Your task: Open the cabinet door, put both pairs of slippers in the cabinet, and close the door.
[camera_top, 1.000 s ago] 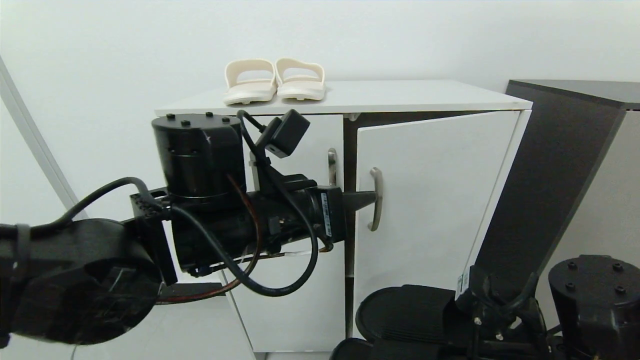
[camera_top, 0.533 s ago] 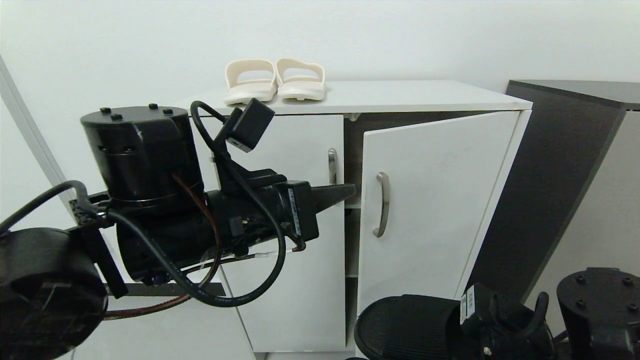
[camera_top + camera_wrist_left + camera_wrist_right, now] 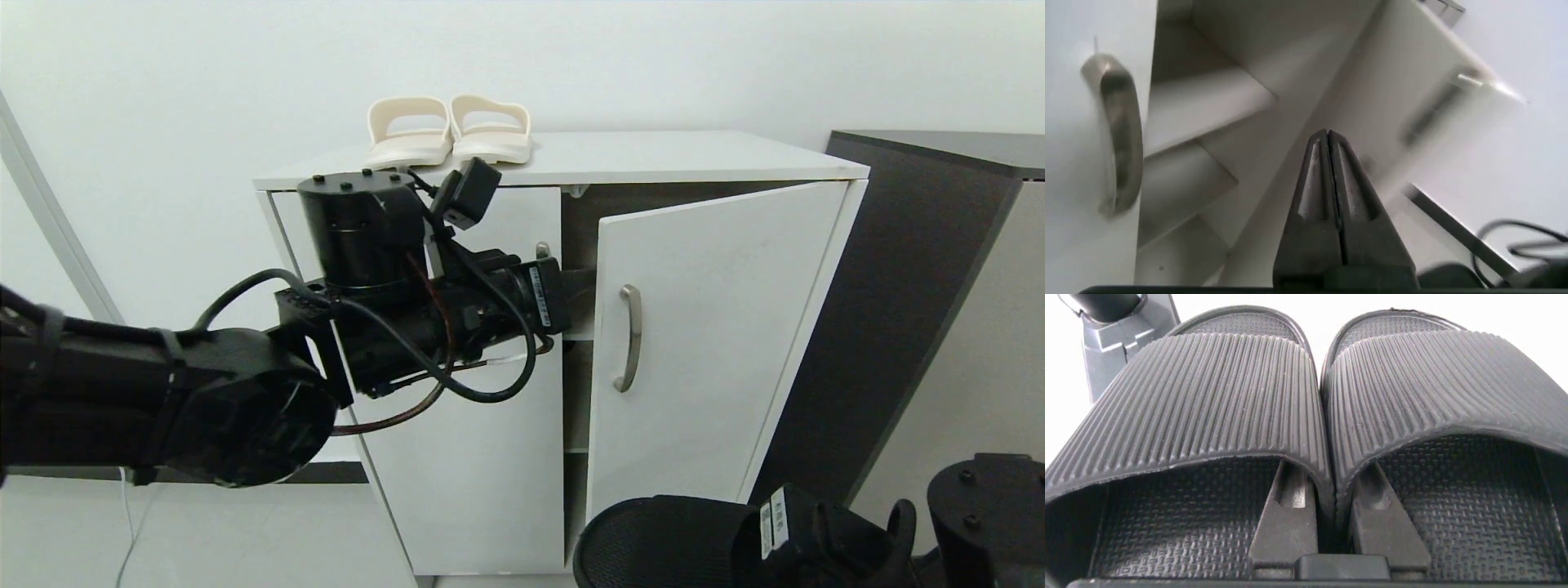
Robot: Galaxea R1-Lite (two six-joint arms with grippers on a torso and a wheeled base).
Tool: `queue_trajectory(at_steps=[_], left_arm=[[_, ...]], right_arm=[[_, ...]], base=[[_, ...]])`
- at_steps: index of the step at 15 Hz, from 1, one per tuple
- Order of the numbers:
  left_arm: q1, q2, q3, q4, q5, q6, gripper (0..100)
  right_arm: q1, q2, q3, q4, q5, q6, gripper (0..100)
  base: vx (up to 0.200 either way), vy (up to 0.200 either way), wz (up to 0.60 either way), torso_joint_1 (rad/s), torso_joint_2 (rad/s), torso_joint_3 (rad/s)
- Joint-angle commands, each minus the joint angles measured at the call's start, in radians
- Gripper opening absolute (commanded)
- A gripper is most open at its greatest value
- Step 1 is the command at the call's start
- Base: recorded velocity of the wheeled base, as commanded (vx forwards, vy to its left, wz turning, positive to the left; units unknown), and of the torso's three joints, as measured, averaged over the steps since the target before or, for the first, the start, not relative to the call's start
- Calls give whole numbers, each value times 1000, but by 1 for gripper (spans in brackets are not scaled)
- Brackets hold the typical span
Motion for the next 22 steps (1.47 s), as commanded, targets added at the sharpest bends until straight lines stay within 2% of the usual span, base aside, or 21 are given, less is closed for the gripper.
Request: queue_trajectory(at_steps=[1,3,7,11,14,17,19,22], left_arm=[[0,64,-40,2,1,-1,0],[0,67,-41,0,2,-2,0],[-14,73,-34,-6,16,-1,0],[-161,38,5,-9,68,6,0],[-189,12,43,-41,65,10,0],[-170,13,86,-109,72,10,0],[-114,-8,134,-153,82,10,0],[8,-136,249,-153,82,10,0]], right_arm=[[2,5,2,1,2,0,0],[6,7,2,1,2,0,0],[29,9,3,3,0,0,0],[75,1,33,-2,3,0,0],[86,1,36,-5,3,0,0],[86,7,36,-5,5,0,0],[71,15,28,-13,2,7,0],[-66,87,-20,-80,-9,10,0]], base=[[0,0,0,0,0,0],[0,0,0,0,0,0],[-200,0,0,5,2,5],[-200,0,0,1,1,2],[-200,0,0,-1,4,1],[-200,0,0,2,6,4],[0,0,0,0,0,0],[0,0,0,0,0,0]])
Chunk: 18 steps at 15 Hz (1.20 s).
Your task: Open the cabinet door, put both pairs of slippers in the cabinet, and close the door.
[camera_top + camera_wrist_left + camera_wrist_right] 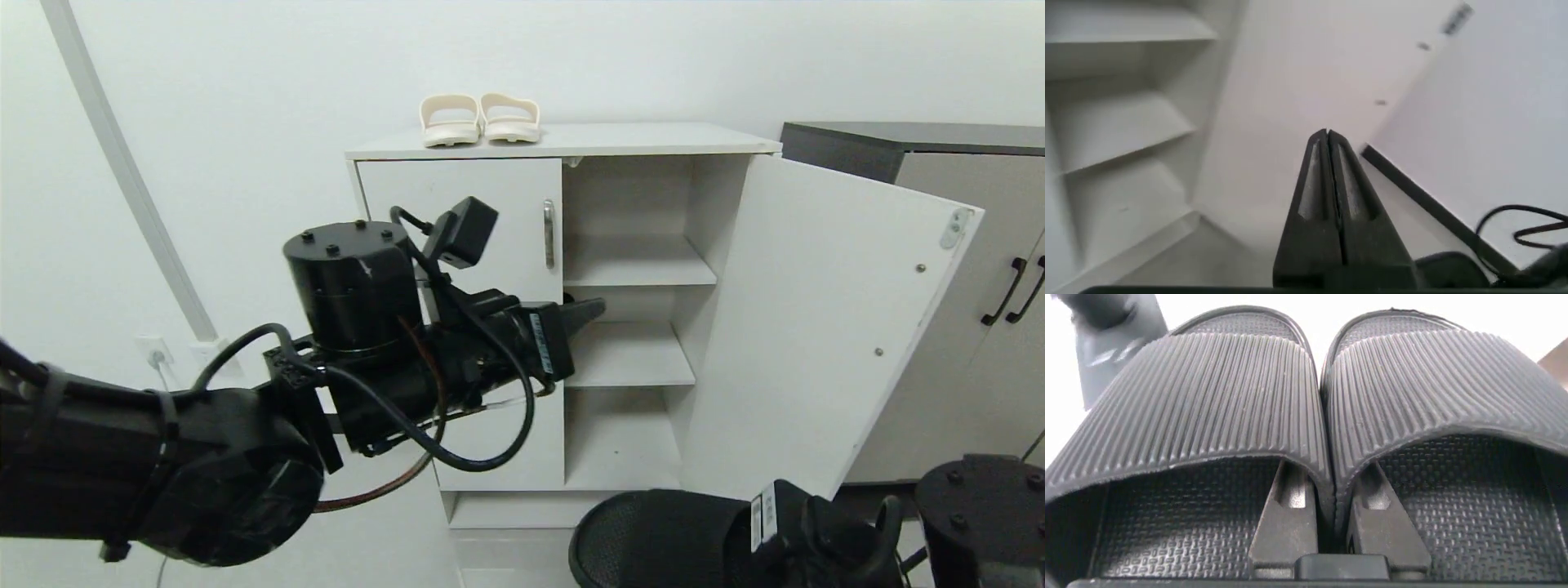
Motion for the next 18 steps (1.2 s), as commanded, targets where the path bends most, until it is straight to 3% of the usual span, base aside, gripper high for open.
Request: queue_trajectory(at_steps=[1,3,4,5,7,9,10,11,14,17,18], left_arm=[[92,-128,104,6,-1,4,0],[172,-297,246,18,27,82,0],[175,-323,262,26,39,85,0],[183,-455,302,110,120,89,0],[186,-717,312,397,292,129,0],[200,-947,334,647,413,215,0],[246,-1024,351,710,435,241,0],[344,-1156,398,800,441,261,0],[510,-1409,470,946,473,278,0],[634,-1550,552,994,498,283,0],[660,-1579,585,994,496,303,0]], right_arm=[[-99,76,-31,-35,-4,1,0],[-148,147,-66,-87,-105,35,0],[-148,159,-75,-93,-130,47,0],[-148,208,-124,-129,-243,105,0],[-148,283,-190,-188,-374,157,0],[-150,325,-232,-208,-456,182,0],[-150,339,-244,-210,-483,187,0],[-150,355,-253,-210,-503,188,0],[-150,359,-253,-210,-503,188,0],[-147,359,-250,-210,-503,188,0],[-147,359,-250,-210,-503,188,0]], base=[[0,0,0,0,0,0],[0,0,0,0,0,0],[0,0,0,0,0,0],[0,0,0,0,0,0],[0,0,0,0,0,0],[0,0,0,0,0,0],[0,0,0,0,0,0],[0,0,0,0,0,0],[0,0,0,0,0,0],[0,0,0,0,0,0],[0,0,0,0,0,0]])
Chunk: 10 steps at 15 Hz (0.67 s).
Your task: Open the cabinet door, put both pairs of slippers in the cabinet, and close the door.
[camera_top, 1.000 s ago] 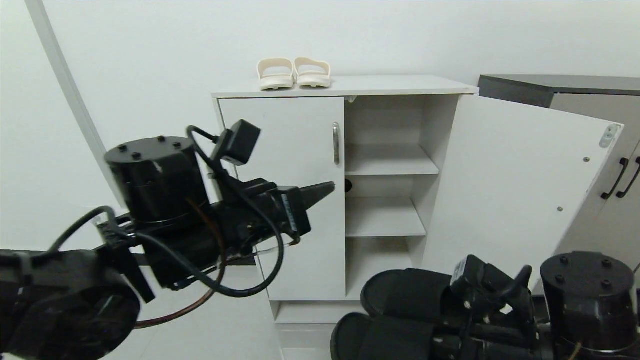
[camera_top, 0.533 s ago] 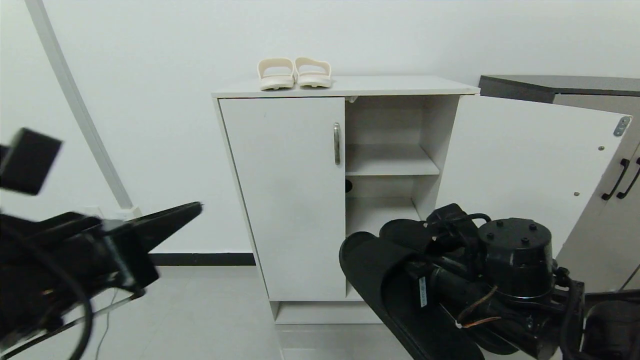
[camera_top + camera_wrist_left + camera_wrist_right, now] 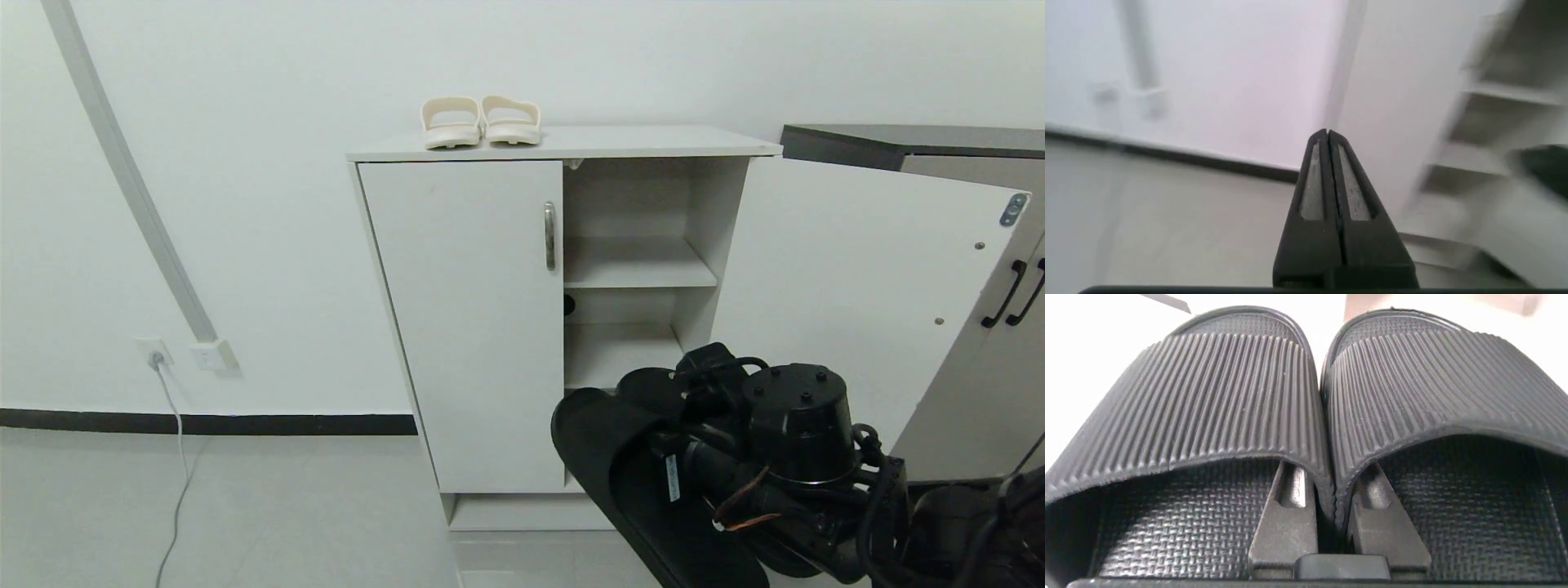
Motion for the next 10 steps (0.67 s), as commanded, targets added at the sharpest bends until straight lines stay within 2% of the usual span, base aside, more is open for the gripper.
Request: queue_trajectory(at_steps=[1,2,3,7,8,10], left_arm=[[82,-162,80,14,8,25,0],[94,-215,131,14,7,65,0],[94,-238,161,14,4,75,0],[91,-284,269,-17,-26,78,0],[91,-284,296,-49,-53,84,0],[91,-284,324,-73,-151,102,0]], right_arm=[[3,2,1,0,0,0,0],[6,3,2,0,0,-2,0],[6,5,2,0,0,0,0],[12,8,5,0,0,0,0],[12,8,5,0,0,0,0],[15,11,5,0,0,0,0]], base=[[0,0,0,0,0,0],[0,0,0,0,0,0],[0,0,0,0,0,0],[0,0,0,0,0,0],[0,0,0,0,0,0],[0,0,0,0,0,0]])
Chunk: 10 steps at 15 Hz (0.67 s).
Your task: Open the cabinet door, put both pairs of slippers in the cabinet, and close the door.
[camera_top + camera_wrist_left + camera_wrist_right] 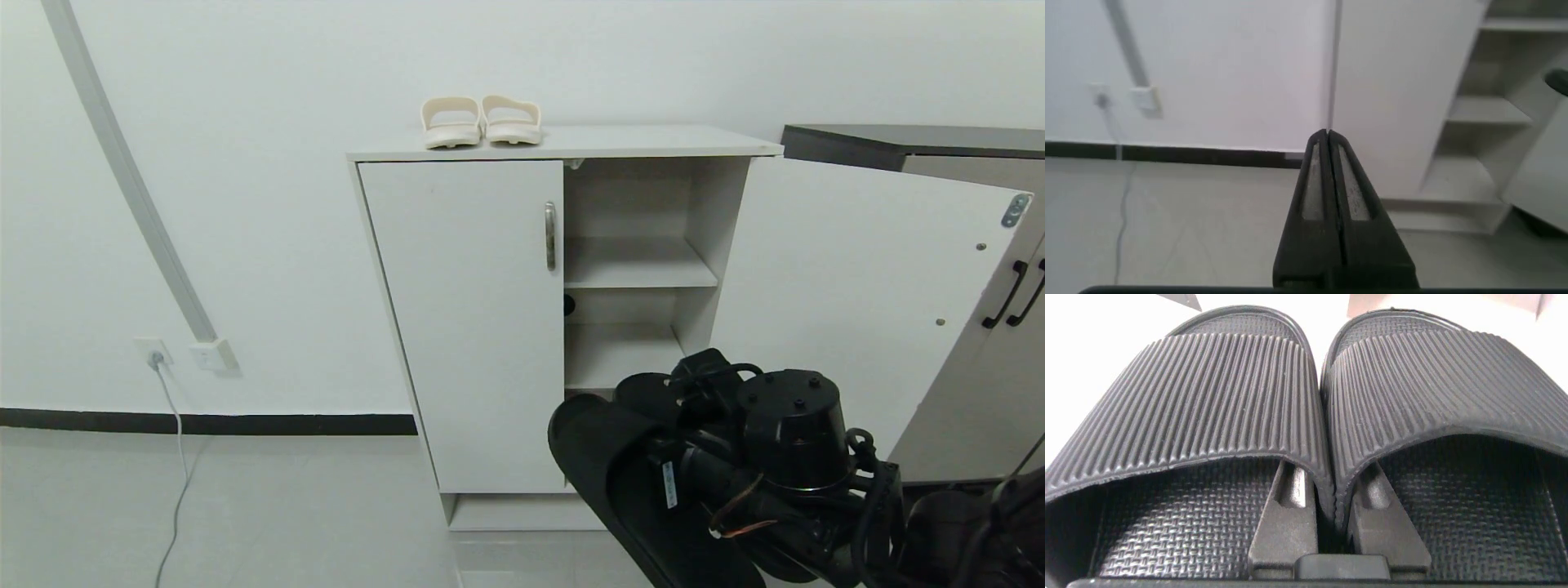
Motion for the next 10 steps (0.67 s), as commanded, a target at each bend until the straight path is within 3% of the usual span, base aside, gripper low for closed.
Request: queue_trajectory(at_steps=[1,2,3,4,5,6,7,10], left_arm=[[1,-6,21,-6,-55,15,0],[1,-6,23,-9,-111,37,0],[1,-6,23,-9,-133,58,0],[-1,-6,23,-9,-134,58,0],[-1,-6,24,-9,-114,30,0],[-1,-6,23,-9,-21,32,0],[-1,-6,23,-9,16,30,0],[-1,-6,23,-9,5,38,0]], right_arm=[[3,4,0,0,0,0,0],[5,7,0,0,0,0,0],[5,7,0,0,0,0,0],[5,7,0,-2,-2,0,0],[5,8,0,-6,-2,0,0],[5,10,0,-16,-2,-1,0],[5,10,0,-20,-2,-1,0],[5,11,-11,-31,-22,-3,0]], base=[[0,0,0,0,0,0],[0,0,0,0,0,0],[0,0,0,0,0,0],[0,0,0,0,0,0],[0,0,0,0,0,0],[0,0,0,0,0,0],[0,0,0,0,0,0],[0,0,0,0,0,0]])
